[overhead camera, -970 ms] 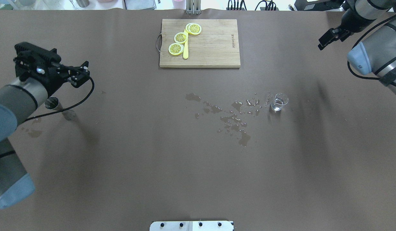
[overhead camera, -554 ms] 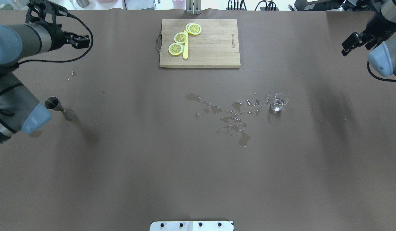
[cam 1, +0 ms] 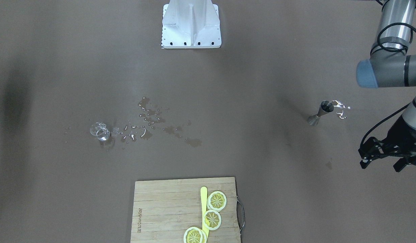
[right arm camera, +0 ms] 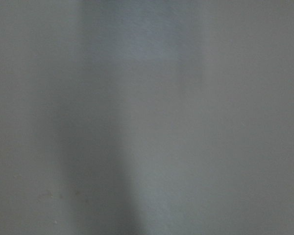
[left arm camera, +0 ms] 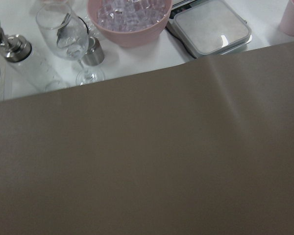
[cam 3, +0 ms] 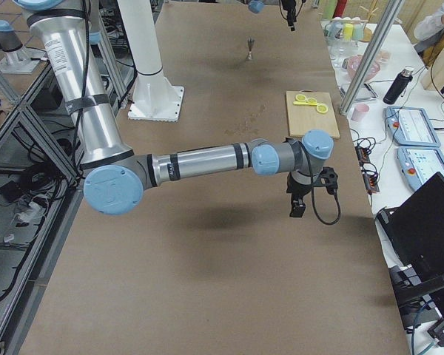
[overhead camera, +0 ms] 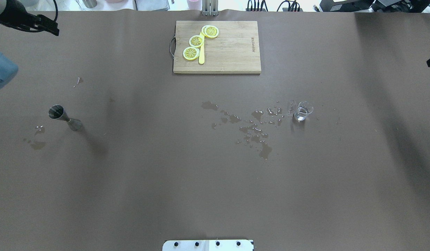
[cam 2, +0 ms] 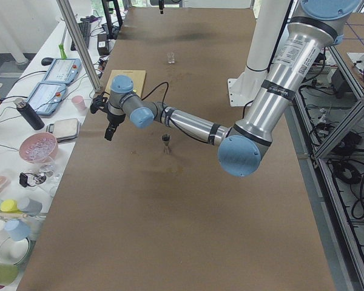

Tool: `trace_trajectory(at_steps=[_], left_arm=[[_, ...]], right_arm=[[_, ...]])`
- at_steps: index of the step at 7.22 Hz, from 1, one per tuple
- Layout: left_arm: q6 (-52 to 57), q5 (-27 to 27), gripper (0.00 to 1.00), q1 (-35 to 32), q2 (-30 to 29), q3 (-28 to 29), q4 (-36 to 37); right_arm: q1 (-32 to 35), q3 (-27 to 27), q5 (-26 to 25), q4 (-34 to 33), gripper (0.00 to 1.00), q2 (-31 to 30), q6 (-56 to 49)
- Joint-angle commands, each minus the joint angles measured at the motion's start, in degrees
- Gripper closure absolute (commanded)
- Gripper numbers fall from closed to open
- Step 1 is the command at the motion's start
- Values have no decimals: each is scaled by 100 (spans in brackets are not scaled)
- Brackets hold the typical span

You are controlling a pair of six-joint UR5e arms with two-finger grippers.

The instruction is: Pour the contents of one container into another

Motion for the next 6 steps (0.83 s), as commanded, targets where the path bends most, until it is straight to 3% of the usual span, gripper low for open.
trace_trajectory(at_steps=[1,2,3,6], left_arm=[[76,-1259,1,-600,712,-5,123],[738,-1595,1,-935,1089,-39,202],[1693,-1607,1,-1104,1458,-48,220],[2932,-1598,1,-1886,2417,-197,421]], right_arm=[[474,1046,-23,-57,0,-1366,0],[658,1417,-23,-66,0,-1825,0],[729,1681,-40,-66,0,-2117,0],[730,1746,-58,-31,0,-2182,-61]])
